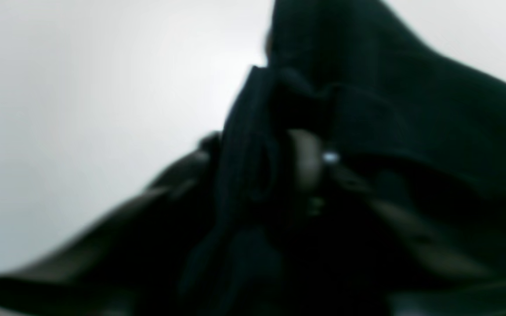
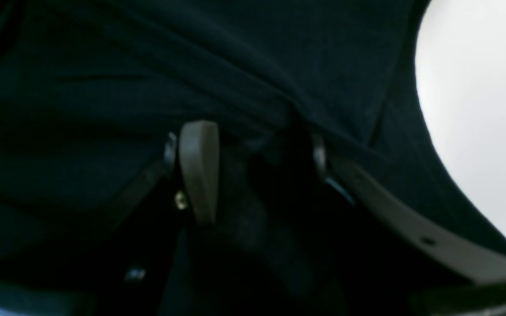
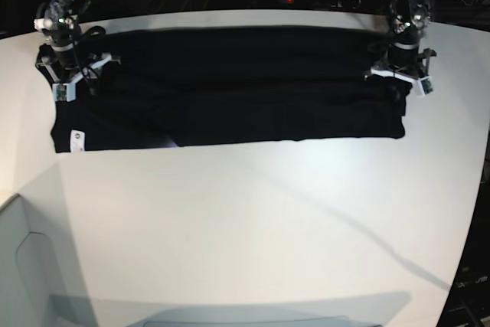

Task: Fold the T-shirt properly
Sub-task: 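Regrasp the strip's two ends with both grippers, then lift the strip end with the left gripper and fold it toward the right gripper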

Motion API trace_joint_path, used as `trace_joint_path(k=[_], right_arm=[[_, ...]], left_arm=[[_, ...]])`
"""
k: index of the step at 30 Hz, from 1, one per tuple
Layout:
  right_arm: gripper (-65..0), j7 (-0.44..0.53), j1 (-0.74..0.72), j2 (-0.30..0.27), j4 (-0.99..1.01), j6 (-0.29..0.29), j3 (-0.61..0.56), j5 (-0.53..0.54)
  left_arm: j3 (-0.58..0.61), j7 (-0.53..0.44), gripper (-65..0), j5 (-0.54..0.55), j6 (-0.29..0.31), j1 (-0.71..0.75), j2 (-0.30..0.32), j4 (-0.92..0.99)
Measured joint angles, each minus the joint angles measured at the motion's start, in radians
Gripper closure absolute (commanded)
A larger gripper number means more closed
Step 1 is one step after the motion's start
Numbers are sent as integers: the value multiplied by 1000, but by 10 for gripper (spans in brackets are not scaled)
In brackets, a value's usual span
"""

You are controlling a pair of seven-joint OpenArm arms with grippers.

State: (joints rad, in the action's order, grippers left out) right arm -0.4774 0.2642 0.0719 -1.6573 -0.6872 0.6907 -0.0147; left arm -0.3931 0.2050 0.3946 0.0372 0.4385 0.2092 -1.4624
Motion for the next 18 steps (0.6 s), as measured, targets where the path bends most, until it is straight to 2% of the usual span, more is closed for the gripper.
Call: trace_joint_path(k=[2,4,8,12,14,18], right_arm=[[-273,0,0,0,0,0,0,0],[-273,0,0,0,0,0,0,0],[-273,0,-3,0,0,0,0,0],[-273,-9,-14,0,0,0,0,-6],[-273,-9,-17,0,1,0,0,-5],[-273,-9,-16,0,1,0,0,-5]], left_arm=[[3,-46,0,-2,1,-1,-6,18],[5,-89,0,-4,6,0,-7,40],[-5,-87,0,-5,11,1,-4,40],[-13,4,0,-32,-45,66,-12,-93],[-13,30,0,-32,-46,101,-17,-180],[-12,18,0,-37,-42,126,-34,-344]])
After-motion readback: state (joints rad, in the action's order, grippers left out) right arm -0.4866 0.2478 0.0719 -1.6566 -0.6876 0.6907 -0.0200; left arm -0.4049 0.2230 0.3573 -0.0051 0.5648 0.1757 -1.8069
